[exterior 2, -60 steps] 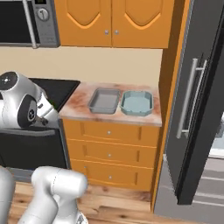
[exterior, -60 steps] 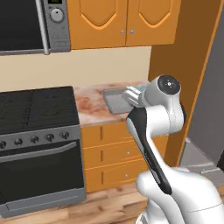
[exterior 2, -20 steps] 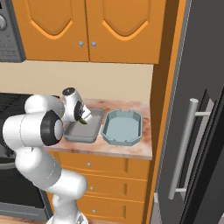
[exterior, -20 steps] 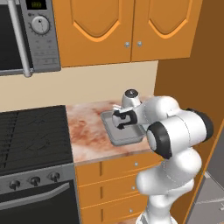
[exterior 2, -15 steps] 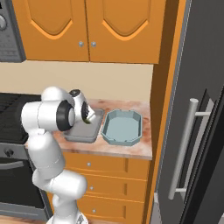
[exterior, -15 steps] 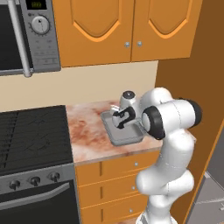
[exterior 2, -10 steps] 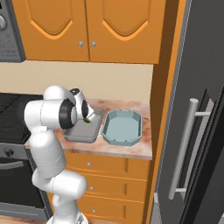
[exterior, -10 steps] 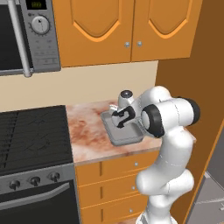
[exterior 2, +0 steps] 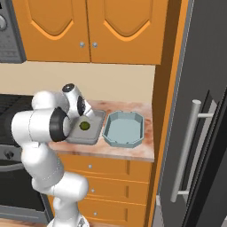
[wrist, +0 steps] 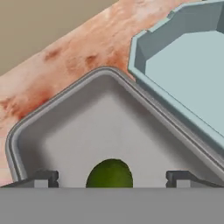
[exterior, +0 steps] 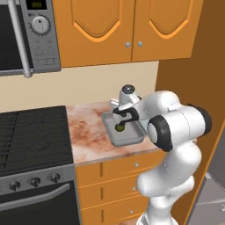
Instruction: Place one lime and one chicken drumstick in each tupperware on the nearby counter, to pack two identical lunches.
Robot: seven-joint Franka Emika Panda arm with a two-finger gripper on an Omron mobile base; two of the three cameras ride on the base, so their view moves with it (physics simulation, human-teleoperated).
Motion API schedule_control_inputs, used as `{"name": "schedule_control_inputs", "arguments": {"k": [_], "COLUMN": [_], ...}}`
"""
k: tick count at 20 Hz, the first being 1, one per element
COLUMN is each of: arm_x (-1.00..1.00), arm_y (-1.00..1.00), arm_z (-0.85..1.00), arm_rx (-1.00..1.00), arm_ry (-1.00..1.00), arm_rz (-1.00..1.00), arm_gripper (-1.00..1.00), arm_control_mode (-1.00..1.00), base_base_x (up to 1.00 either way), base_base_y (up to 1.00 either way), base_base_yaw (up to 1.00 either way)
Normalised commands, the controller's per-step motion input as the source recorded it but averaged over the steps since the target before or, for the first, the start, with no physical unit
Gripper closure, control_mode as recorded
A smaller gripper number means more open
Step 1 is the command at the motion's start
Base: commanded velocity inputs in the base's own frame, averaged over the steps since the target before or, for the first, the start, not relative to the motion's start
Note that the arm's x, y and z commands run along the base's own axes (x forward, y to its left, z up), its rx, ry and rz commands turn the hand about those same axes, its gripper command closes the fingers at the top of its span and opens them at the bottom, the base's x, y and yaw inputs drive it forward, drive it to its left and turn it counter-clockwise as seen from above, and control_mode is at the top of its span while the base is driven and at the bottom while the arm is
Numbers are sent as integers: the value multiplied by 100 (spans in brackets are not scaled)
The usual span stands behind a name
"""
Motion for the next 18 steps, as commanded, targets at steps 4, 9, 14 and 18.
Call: {"name": "schedule_control_inputs", "arguments": {"k": [4, 9, 14, 18], "arm_x": [-100, -100, -100, -100], "arm_y": [16, 14, 1, 5], "arm_z": [100, 100, 89, 47], "arm_rx": [0, 2, 6, 2], "arm_ry": [-9, -1, 0, 0], "arm_rz": [-4, -2, 0, 0], "arm_gripper": [-100, -100, -100, -100], "arm_control_mode": [-100, -100, -100, -100], "base_base_x": [0, 0, 0, 0], "base_base_y": [0, 0, 0, 0], "base_base_yaw": [0, 0, 0, 0]}}
